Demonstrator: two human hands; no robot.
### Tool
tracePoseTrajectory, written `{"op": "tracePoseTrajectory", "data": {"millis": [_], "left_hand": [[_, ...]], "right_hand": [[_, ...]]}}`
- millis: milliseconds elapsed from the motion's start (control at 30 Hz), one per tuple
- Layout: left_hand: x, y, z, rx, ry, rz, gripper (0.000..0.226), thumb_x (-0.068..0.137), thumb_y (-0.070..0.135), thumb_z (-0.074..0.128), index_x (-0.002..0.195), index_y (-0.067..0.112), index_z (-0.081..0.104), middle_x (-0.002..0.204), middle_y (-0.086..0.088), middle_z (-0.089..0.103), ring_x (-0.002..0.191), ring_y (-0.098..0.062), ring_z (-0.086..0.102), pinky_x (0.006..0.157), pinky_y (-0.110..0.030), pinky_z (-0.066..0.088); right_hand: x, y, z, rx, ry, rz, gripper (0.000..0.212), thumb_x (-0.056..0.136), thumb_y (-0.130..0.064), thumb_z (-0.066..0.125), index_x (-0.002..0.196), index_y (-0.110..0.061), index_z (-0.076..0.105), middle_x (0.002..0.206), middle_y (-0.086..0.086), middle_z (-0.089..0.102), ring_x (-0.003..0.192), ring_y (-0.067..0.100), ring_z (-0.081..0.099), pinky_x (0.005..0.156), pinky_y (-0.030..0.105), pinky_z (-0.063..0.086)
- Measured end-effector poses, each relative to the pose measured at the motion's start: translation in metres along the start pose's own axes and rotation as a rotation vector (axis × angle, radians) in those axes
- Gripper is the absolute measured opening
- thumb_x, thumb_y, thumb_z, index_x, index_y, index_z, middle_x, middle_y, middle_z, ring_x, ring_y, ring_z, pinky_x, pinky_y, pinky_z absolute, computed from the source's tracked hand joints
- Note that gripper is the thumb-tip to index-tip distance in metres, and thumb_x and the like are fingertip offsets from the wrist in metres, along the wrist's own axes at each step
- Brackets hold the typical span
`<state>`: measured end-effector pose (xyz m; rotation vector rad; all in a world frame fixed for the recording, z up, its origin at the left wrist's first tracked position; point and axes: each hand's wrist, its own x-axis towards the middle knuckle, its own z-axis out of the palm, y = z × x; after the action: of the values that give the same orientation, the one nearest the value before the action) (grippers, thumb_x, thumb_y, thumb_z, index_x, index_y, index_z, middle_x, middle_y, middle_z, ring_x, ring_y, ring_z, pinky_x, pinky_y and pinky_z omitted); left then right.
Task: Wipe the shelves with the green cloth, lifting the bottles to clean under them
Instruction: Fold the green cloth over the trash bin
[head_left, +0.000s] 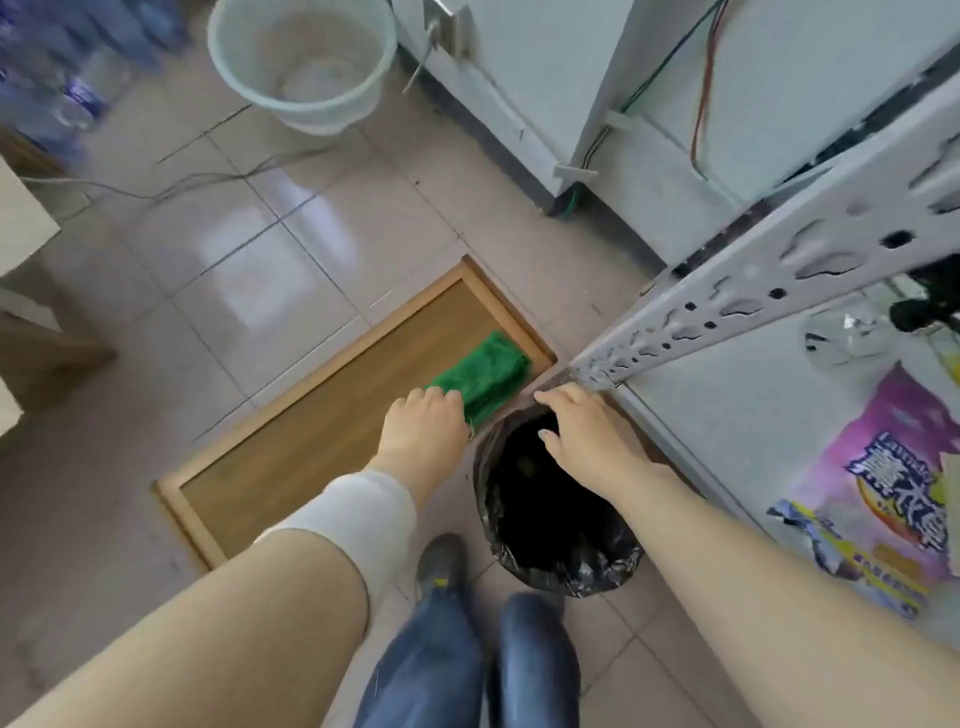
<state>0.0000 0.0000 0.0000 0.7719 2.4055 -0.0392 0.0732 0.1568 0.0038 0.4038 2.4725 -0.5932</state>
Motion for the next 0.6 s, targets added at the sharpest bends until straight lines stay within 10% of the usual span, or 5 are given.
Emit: {"op": "tracePoseTrajectory", "data": {"millis": [333,600], "left_hand": [[0.06,-0.037,0.078,-0.194,0.378,-0.018,0.051,0.072,0.045,0.071,0.109,0.012,0.061,0.108,-0.011,0.056,0.099,-0.031,0.053,0.078,-0.037,0.045],[0.054,-0.033,0.074,-0.648,0.547,-0.048,0.014,0.088,0.024,0.054,0.087,0.011,0.06,0.106,-0.003,0.066,0.1,-0.011,0.058,0.087,-0.023,0.042]], "right_hand": [[0.123,0.027,0.036,-0.052,0.156,-0.465,0.05,0.075,-0.015,0.072,0.123,-0.013,0.057,0.135,0.006,0.047,0.126,0.024,0.04,0.103,0.037,0.038],[0.123,0.021,0.018,0.117,0.197,-0.436,0.022,0.083,-0.027,0.063,0.092,-0.007,0.068,0.117,0.001,0.057,0.112,0.016,0.047,0.09,0.028,0.04]]}}
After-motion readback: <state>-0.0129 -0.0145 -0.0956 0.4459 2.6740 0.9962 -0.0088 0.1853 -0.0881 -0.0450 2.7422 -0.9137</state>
